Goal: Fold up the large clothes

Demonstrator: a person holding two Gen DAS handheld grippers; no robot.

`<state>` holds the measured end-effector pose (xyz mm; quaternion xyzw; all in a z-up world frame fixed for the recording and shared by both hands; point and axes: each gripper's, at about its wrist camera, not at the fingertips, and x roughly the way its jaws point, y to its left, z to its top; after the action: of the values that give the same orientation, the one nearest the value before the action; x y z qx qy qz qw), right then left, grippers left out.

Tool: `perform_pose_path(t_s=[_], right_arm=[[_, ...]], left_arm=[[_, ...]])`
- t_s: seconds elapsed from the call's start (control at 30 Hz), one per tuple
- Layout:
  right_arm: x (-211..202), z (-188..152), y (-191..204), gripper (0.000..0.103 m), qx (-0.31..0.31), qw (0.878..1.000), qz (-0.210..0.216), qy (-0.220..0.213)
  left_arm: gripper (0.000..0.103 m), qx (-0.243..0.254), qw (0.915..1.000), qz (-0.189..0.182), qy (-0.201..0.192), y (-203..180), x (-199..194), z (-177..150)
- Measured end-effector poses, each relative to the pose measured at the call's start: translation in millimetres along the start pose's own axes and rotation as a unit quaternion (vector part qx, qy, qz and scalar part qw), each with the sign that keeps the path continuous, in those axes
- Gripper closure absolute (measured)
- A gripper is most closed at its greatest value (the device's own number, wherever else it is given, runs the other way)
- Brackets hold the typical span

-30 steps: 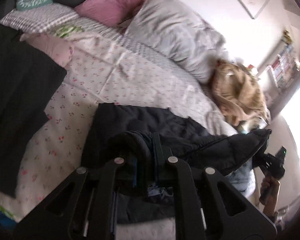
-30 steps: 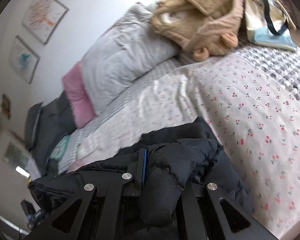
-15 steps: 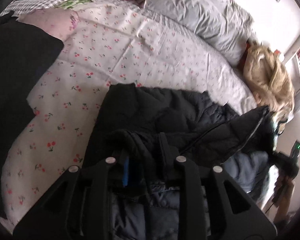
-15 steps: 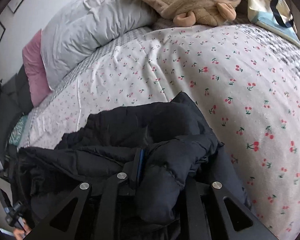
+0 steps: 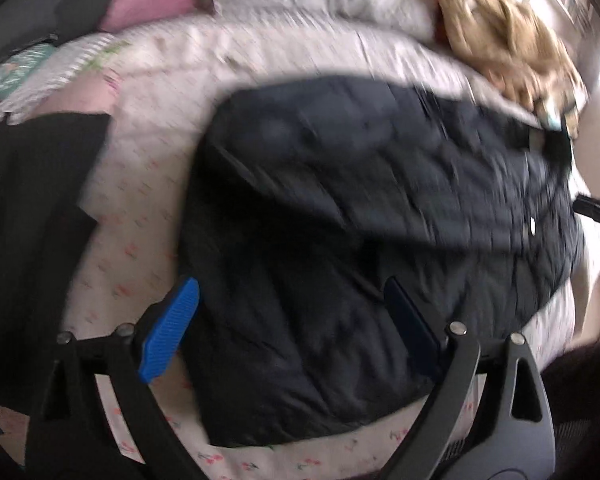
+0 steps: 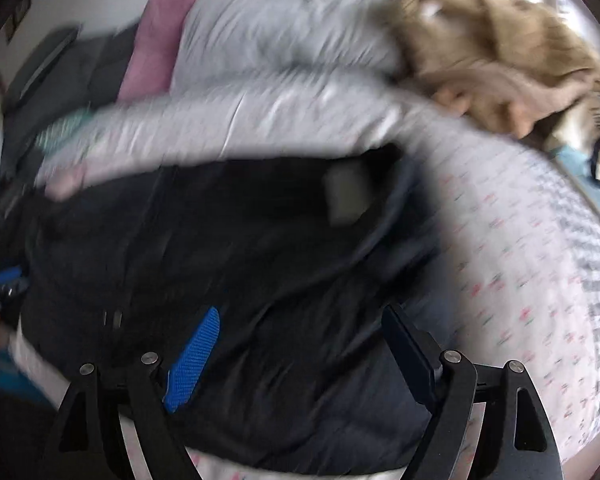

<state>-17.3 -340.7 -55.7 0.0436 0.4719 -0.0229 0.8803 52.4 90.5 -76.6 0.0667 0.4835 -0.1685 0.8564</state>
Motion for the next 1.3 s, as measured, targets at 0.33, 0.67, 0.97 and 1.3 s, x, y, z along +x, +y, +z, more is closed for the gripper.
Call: perform_pose_path(t_s=[0.33,0.67,0.97,1.3], right_arm=[[63,44,86,0.018,-0.076,0.995,-0.023,0.063],[87,118,36,0.018,0.110,0.993,-0.010,-0.044],[34,84,-73,0.018,0.197,0.975,-0.059,-0.088],[54,43,-108,0.080,0.211,0.977,-0.023,-0.008]], left_arm=[[0.009,0.034,0.9987,-0.035,0.013,-51,38,46],[0.009,-0.117,0.9910,-0.008,-0.064,-8,71,119],[0.009,-0.213,0.9754,0.003,-0.054,64,33,83],[0.081,-0.218,0.9741,-0.053,0.028,75,48,48]])
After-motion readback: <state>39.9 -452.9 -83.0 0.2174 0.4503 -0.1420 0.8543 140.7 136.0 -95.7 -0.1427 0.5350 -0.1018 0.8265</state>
